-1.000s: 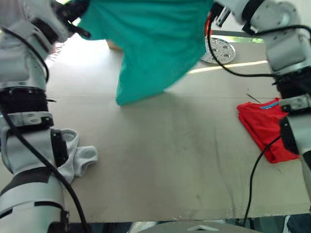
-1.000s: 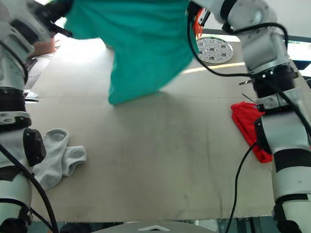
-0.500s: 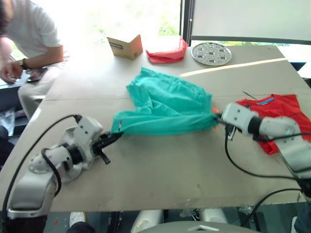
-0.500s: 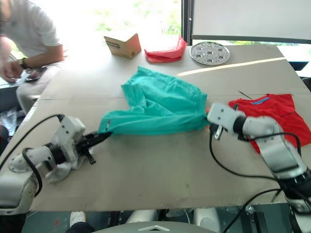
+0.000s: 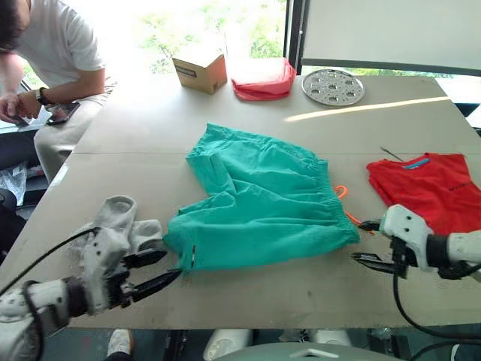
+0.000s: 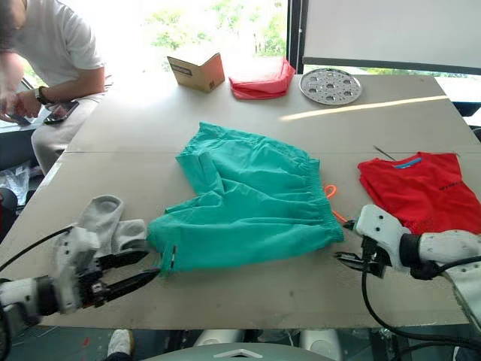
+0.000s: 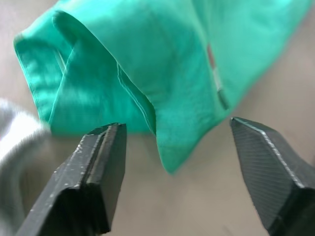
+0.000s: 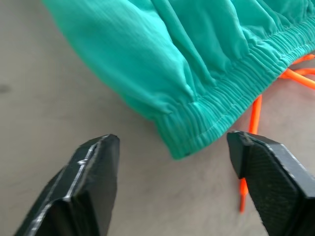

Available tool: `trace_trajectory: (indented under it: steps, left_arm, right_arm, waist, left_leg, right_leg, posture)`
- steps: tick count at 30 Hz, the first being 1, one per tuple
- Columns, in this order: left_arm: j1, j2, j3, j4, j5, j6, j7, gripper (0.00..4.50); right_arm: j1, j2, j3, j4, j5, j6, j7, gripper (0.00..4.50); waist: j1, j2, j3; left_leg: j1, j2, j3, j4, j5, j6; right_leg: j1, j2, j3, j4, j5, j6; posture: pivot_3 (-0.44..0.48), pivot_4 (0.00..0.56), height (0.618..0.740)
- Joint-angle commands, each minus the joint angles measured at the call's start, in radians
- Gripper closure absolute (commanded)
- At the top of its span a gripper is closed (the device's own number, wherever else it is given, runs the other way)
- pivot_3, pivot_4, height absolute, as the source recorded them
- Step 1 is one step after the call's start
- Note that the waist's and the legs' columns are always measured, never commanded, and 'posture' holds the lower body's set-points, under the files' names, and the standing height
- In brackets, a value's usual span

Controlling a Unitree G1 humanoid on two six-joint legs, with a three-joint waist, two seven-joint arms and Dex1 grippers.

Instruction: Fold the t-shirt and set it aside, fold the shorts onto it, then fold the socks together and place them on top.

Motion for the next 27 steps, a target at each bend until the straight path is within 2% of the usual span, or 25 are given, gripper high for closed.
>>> trace_trajectory:
  steps: [1, 4, 7, 10, 12, 16, 18, 20, 27]
  left_arm:
    - [0.006, 0.075, 0.092, -0.035, -0.151, 0.133, -0.094, 1.16]
    - [0.03, 0.114, 0.096, -0.065, -0.163, 0.152, -0.167, 1.16]
    - [-0.043, 0.118, 0.024, -0.083, -0.144, 0.132, -0.141, 1.16]
    - [-0.155, 0.102, -0.153, -0.104, 0.017, 0.004, -0.089, 1.16]
    - [-0.219, 0.077, -0.249, -0.101, 0.097, -0.056, -0.053, 1.16]
    - [-0.314, 0.006, -0.37, -0.033, 0.238, -0.158, 0.031, 1.16]
    - [-0.288, 0.014, -0.428, 0.014, 0.368, -0.294, 0.027, 1.16]
    - [-0.261, 0.01, -0.461, 0.045, 0.443, -0.397, 0.025, 1.16]
    - [-0.178, -0.006, -0.472, 0.079, 0.51, -0.591, 0.005, 1.16]
  right_arm:
    - [0.021, -0.029, -0.053, 0.025, -0.002, -0.131, 0.067, 1.0]
    - [0.058, -0.035, -0.06, 0.046, -0.027, -0.214, 0.085, 1.0]
    - [0.048, -0.013, -0.055, 0.048, -0.007, -0.178, 0.049, 1.0]
    - [0.011, 0.008, -0.034, 0.088, 0.03, -0.13, 0.035, 1.0]
    - [-0.017, 0.014, 0.011, 0.148, -0.021, -0.162, 0.02, 1.0]
    - [-0.086, 0.031, 0.11, 0.245, -0.132, -0.348, 0.025, 1.0]
    - [-0.119, 0.035, 0.167, 0.247, -0.185, -0.431, 0.031, 1.0]
    - [-0.135, 0.035, 0.208, 0.231, -0.23, -0.479, 0.024, 1.0]
    - [-0.153, 0.034, 0.259, 0.196, -0.329, -0.54, -0.015, 1.0]
  waist:
    - [0.001, 0.0, 0.001]
    - [0.0, 0.002, 0.003]
    - [0.0, 0.002, 0.002]
    - [0.002, 0.002, 0.003]
    - [0.002, 0.002, 0.002]
    - [-0.001, 0.001, 0.003]
    - [-0.002, 0.002, 0.003]
    - [-0.002, 0.002, 0.003]
    - [0.008, 0.001, 0.003]
  left_leg:
    - [0.0, 0.0, 0.0, 0.0, 0.0, 0.0]
    - [0.002, 0.0, 0.003, 0.002, -0.002, -0.003]
    - [0.002, 0.001, 0.004, 0.002, -0.002, -0.004]
    - [0.002, 0.001, 0.004, 0.002, -0.002, -0.004]
    - [0.001, 0.002, 0.005, 0.003, -0.002, -0.004]
    - [0.001, 0.002, 0.007, 0.002, -0.001, -0.004]
    - [0.001, 0.002, 0.007, 0.0, 0.0, -0.005]
    - [0.001, 0.004, 0.01, -0.001, 0.0, -0.005]
    - [-0.001, 0.005, 0.01, 0.0, -0.001, -0.004]
  right_leg:
    - [0.0, 0.0, 0.0, 0.0, -0.001, -0.002]
    - [0.002, 0.0, 0.001, 0.0, -0.004, 0.0]
    - [0.003, 0.0, 0.003, 0.0, -0.003, -0.002]
    - [0.003, 0.0, 0.002, 0.0, -0.002, -0.004]
    - [0.003, -0.001, 0.003, 0.0, -0.002, -0.004]
    - [0.001, -0.001, 0.004, -0.001, -0.001, -0.005]
    - [0.0, 0.0, 0.005, -0.001, 0.001, -0.001]
    - [-0.002, 0.001, 0.006, -0.001, 0.001, -0.001]
    - [-0.003, 0.001, 0.006, -0.001, -0.001, -0.004]
  posture:
    - [0.0, 0.15, 0.74]
    - [0.0, 0.15, 0.74]
    - [0.0, 0.15, 0.74]
    - [0.0, 0.15, 0.74]
    - [0.0, 0.15, 0.74]
    - [0.0, 0.15, 0.74]
    - [0.0, 0.15, 0.74]
    - [0.0, 0.15, 0.74]
    - [0.0, 0.15, 0.74]
